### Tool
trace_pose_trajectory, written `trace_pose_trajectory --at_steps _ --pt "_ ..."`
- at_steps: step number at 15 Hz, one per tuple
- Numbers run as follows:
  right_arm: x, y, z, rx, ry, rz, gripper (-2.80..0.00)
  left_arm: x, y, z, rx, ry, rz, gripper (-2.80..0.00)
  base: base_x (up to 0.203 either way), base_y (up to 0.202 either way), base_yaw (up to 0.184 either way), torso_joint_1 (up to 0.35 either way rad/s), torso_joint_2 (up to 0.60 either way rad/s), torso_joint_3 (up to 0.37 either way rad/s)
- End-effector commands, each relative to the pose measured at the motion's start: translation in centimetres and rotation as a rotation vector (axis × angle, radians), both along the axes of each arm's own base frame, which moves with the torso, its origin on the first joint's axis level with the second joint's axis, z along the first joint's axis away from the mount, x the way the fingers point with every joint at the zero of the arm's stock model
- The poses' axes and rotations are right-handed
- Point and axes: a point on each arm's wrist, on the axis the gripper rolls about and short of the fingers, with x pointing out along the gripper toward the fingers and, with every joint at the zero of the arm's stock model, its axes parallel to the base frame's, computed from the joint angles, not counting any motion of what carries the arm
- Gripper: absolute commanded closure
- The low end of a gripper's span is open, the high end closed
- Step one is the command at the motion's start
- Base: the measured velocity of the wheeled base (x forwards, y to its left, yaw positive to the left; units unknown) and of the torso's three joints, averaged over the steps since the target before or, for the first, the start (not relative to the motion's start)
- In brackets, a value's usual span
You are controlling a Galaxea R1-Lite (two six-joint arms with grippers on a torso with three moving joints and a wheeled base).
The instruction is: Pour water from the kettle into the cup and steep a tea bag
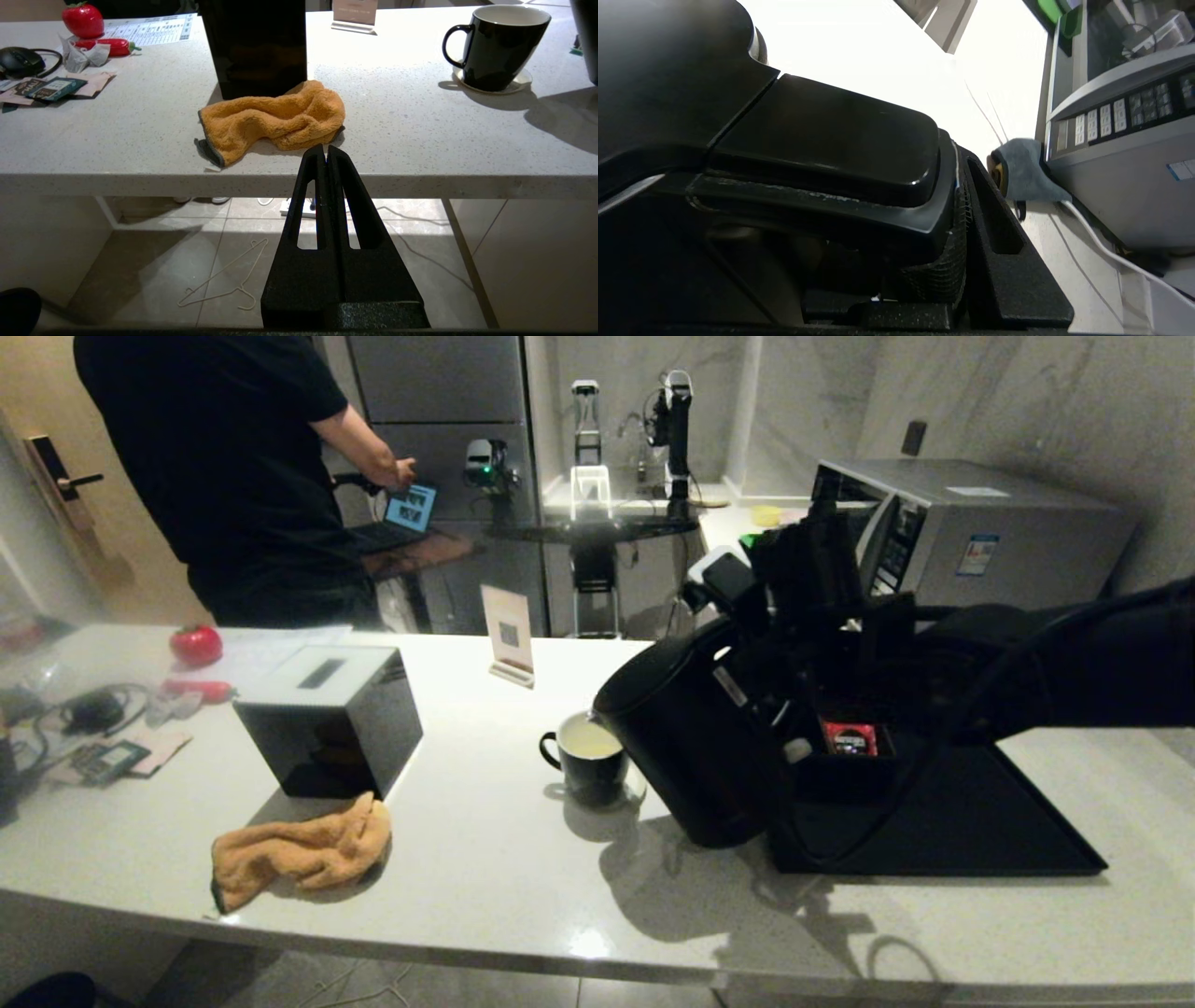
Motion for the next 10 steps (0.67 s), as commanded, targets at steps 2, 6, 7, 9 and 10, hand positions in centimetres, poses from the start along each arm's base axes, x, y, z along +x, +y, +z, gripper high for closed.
trace_pose_trajectory --at_steps 2,6,7,9,10 --pt "0.8 0.5 -0.2 -0.002 -0.005 -0.003 0.00 0.0 0.0 0.0 0.000 -0.002 0.000 0.00 0.000 0.000 0.000 0.000 0.00 0.000" --pt "1.1 0.8 -0.6 -0.007 0.002 -0.002 0.00 0.0 0.0 0.0 0.000 0.000 -0.002 0.00 0.000 0.000 0.000 0.000 0.00 0.000" --pt "1.3 0.8 -0.7 -0.007 0.002 -0.004 0.00 0.0 0.0 0.0 0.000 -0.001 0.000 0.00 0.000 0.000 0.000 0.000 0.00 0.000" --pt "1.6 0.8 -0.8 -0.008 0.003 -0.008 0.00 0.0 0.0 0.0 0.000 0.000 0.000 0.00 0.000 0.000 0.000 0.000 0.00 0.000" --pt "1.7 0.8 -1.0 -0.009 0.004 -0.010 0.00 0.0 0.0 0.0 0.000 0.000 0.000 0.00 0.000 0.000 0.000 0.000 0.00 0.000"
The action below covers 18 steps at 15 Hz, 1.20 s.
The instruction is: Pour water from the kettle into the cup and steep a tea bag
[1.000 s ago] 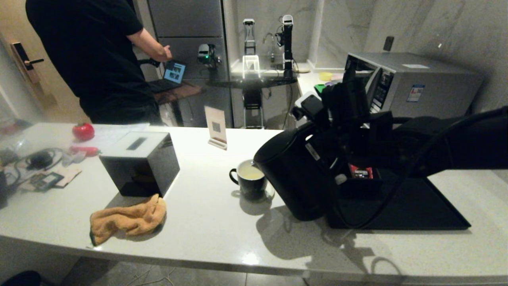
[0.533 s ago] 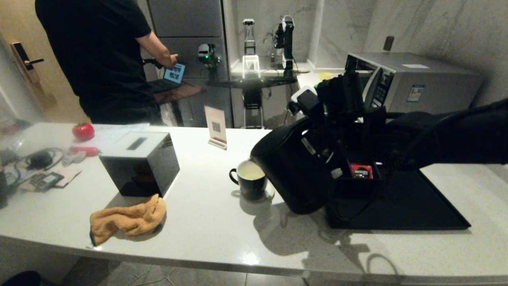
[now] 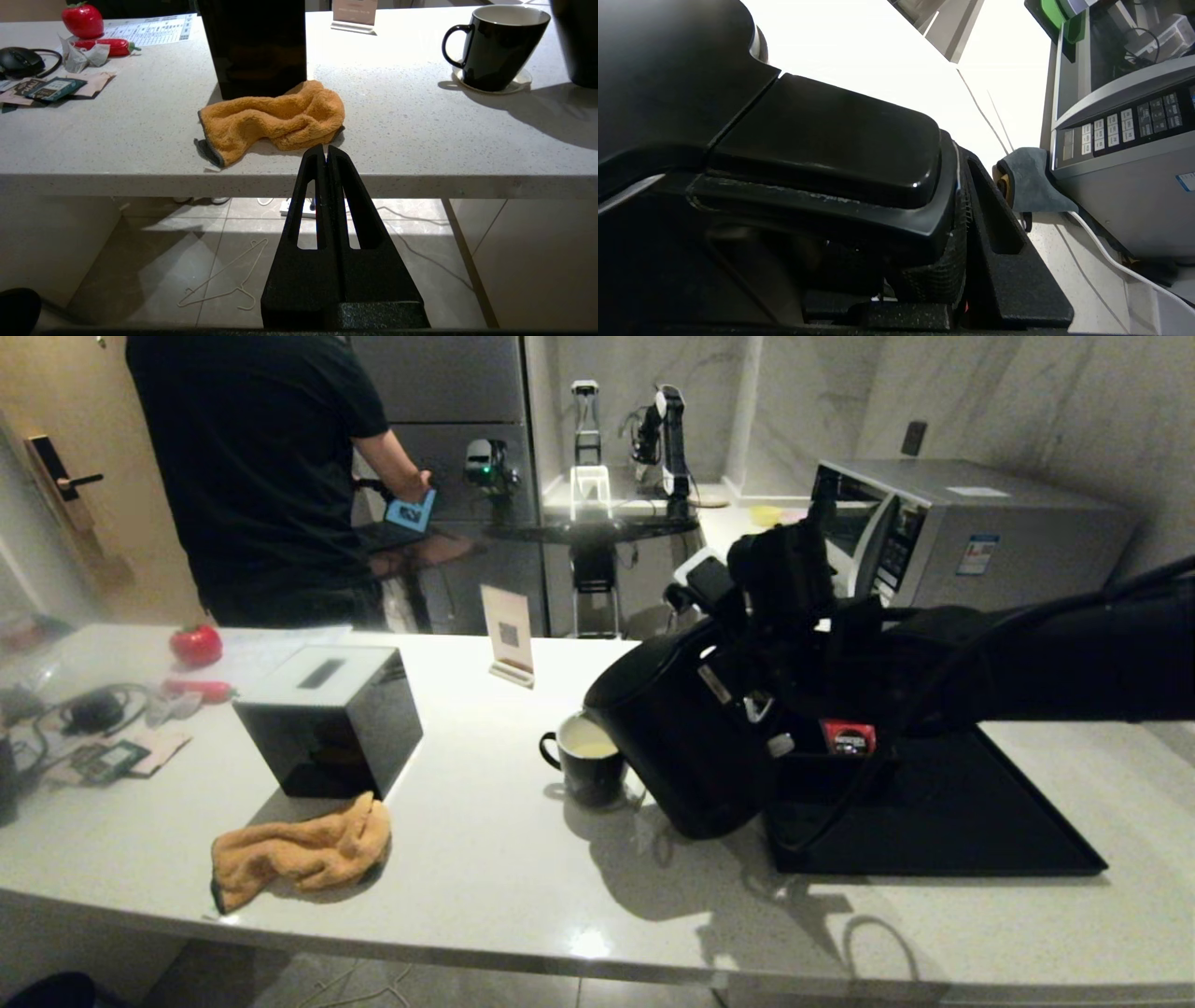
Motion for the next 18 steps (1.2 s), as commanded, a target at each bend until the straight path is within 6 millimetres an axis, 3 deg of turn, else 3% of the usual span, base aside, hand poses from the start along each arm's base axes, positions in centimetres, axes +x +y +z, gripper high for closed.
trace_pose_trajectory --at_steps 1,10,18 --pt "0.2 0.0 -0.3 -0.008 0.005 -0.006 0.00 0.0 0.0 0.0 0.000 0.000 0.000 0.00 0.000 0.000 0.000 0.000 0.00 0.000" --pt "1.3 -1.3 -0.1 -0.061 -0.011 -0.026 0.00 0.0 0.0 0.0 0.000 -0.001 0.000 0.00 0.000 0.000 0.000 0.000 0.00 0.000" --pt "1.8 -1.0 0.4 -0.127 -0.038 -0.003 0.00 0.0 0.0 0.0 0.000 0.000 0.000 0.00 0.000 0.000 0.000 0.000 0.00 0.000"
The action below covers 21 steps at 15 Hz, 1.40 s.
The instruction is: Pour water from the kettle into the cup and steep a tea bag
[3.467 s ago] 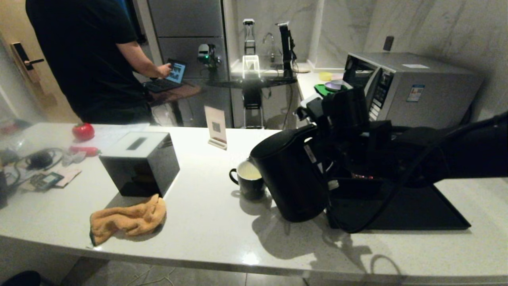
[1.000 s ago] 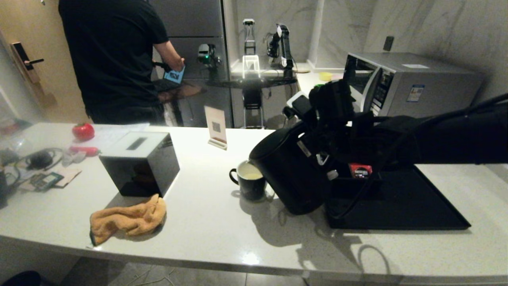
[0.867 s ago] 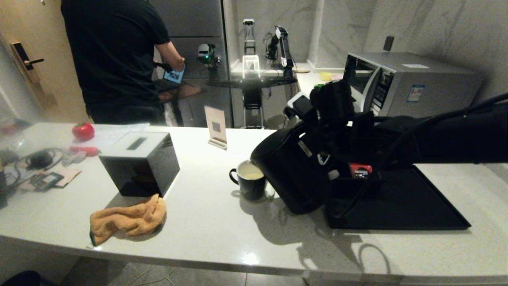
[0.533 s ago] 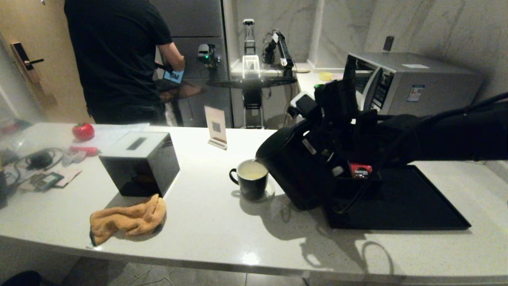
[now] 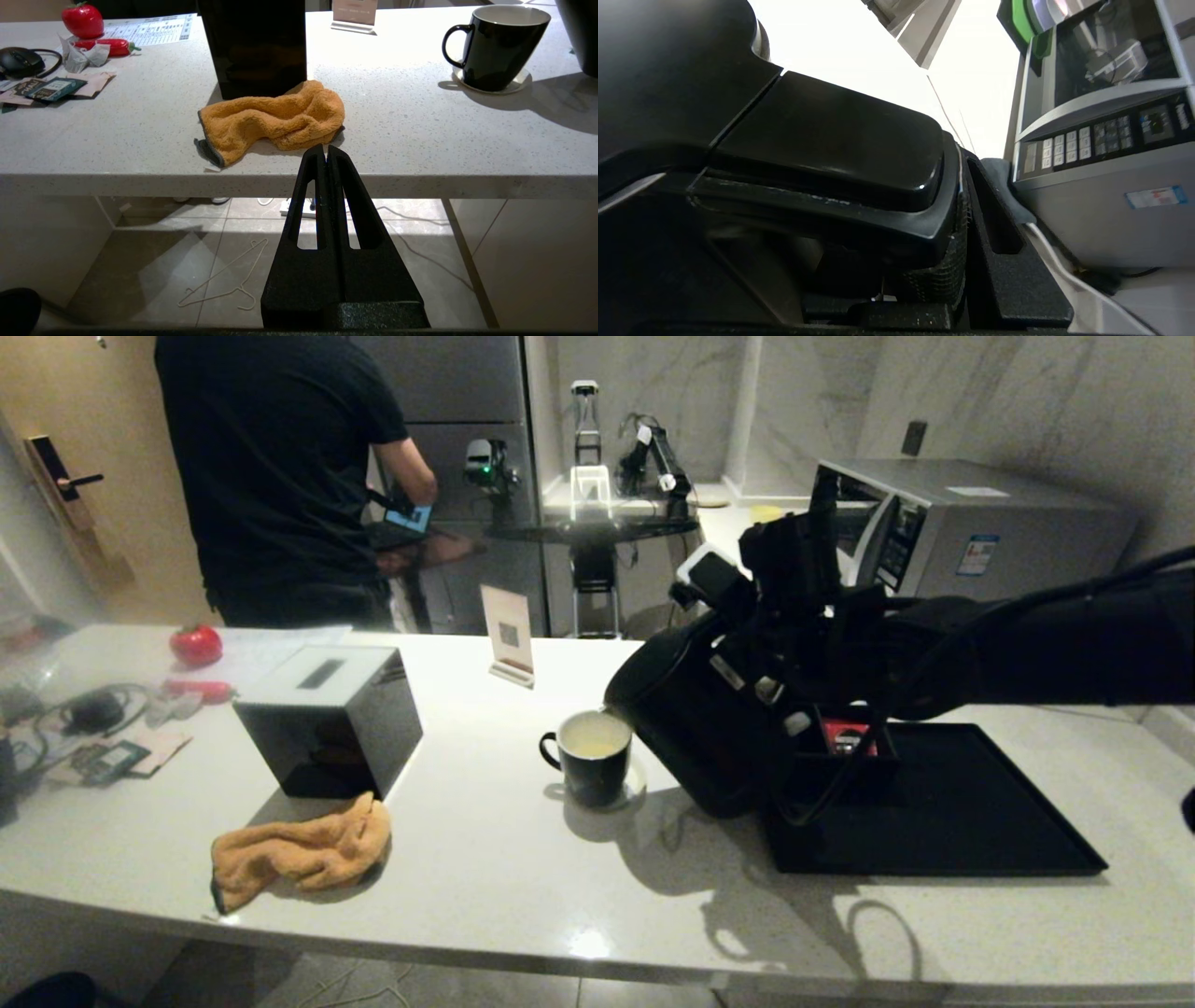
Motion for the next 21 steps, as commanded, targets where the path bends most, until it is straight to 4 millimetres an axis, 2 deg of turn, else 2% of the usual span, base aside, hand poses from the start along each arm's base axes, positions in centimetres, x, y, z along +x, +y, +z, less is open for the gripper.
trace_pose_trajectory --at_steps 1,21 --pt "0.13 0.11 0.01 -0.009 -0.012 0.002 0.00 0.00 0.00 0.00 0.000 -0.001 0.000 0.00 0.000 0.000 0.000 0.000 0.00 0.000" --pt "0.40 0.47 0.33 -0.169 -0.057 0.058 0.00 0.00 0.00 -0.01 0.000 0.000 0.000 0.00 0.000 0.000 0.000 0.000 0.00 0.000"
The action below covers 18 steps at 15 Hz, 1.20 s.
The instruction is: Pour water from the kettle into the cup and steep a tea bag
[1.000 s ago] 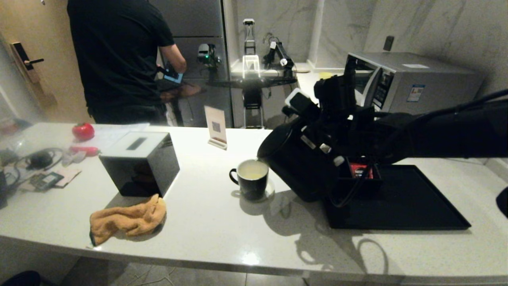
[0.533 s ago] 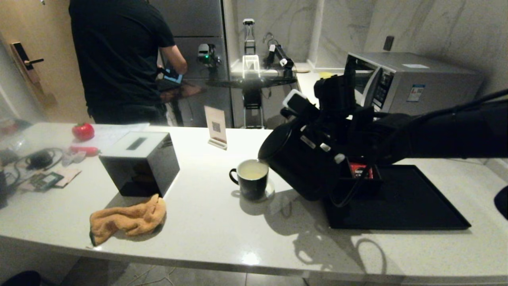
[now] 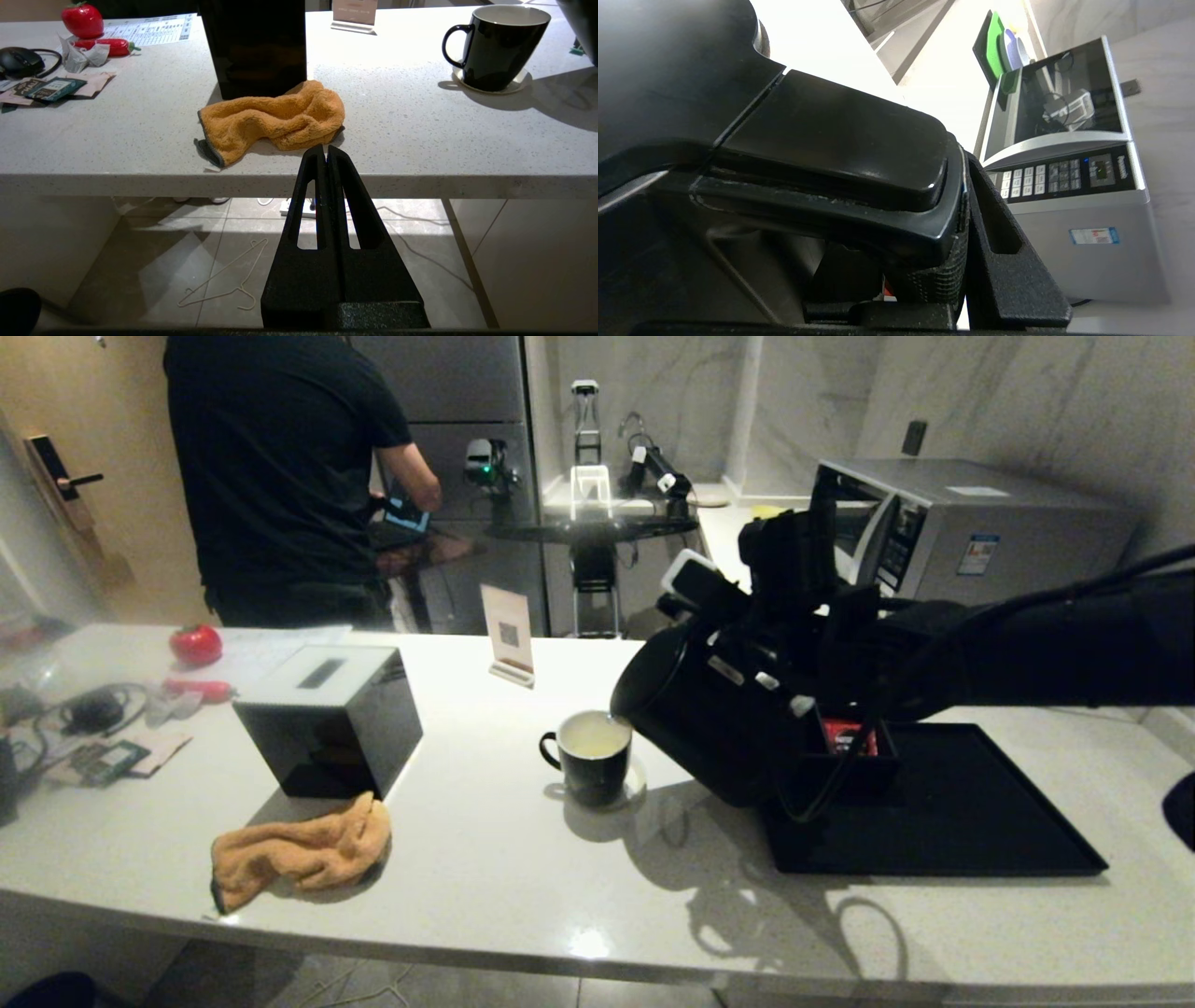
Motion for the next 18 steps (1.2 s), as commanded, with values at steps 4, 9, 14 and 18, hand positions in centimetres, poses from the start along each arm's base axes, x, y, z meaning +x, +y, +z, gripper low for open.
trace_pose_trajectory --at_steps 4,9,14,18 --pt "0.19 0.15 0.18 -0.015 -0.008 0.003 0.00 0.00 0.00 -0.01 0.000 0.000 0.000 0.00 0.000 0.000 0.000 0.000 0.00 0.000" --pt "0.31 0.31 0.20 -0.042 -0.013 0.013 0.00 0.00 0.00 -0.01 0.000 0.000 0.000 0.00 0.000 0.000 0.000 0.000 0.00 0.000" --pt "0.45 0.41 0.26 -0.063 -0.016 0.017 0.00 0.00 0.00 0.00 0.000 0.000 0.000 0.00 0.000 0.000 0.000 0.000 0.00 0.000" --pt "0.35 0.58 0.30 -0.083 -0.019 0.026 0.00 0.00 0.00 -0.01 0.000 0.000 0.000 0.00 0.000 0.000 0.000 0.000 0.00 0.000"
